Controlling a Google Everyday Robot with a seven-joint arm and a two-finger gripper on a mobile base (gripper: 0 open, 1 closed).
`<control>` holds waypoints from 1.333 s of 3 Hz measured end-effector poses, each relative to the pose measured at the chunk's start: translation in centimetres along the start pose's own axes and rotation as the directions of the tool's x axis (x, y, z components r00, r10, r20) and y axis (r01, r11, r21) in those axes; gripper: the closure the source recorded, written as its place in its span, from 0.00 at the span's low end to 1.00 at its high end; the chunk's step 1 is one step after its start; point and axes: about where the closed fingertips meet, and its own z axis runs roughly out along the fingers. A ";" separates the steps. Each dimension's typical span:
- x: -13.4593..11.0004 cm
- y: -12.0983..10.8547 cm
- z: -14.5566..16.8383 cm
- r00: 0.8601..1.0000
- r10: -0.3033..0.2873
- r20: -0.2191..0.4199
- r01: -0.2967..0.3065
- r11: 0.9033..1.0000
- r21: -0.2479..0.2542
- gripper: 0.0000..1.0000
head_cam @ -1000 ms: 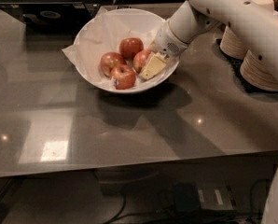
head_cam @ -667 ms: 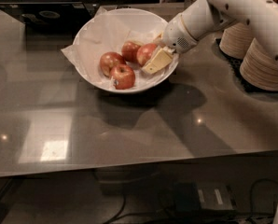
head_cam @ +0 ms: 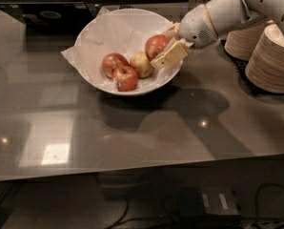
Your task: Pick apple from white bowl
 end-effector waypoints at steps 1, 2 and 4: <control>-2.1 2.0 -1.4 0.998 -0.056 0.040 0.057 0.998 -0.026 1.00; -4.6 4.6 -2.5 0.989 -0.123 0.076 0.129 0.989 -0.076 1.00; -5.6 6.7 -3.4 0.983 -0.160 0.093 0.170 0.978 -0.117 1.00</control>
Offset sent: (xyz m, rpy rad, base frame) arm -0.0870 0.0182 0.0773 0.0681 -0.0942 0.2490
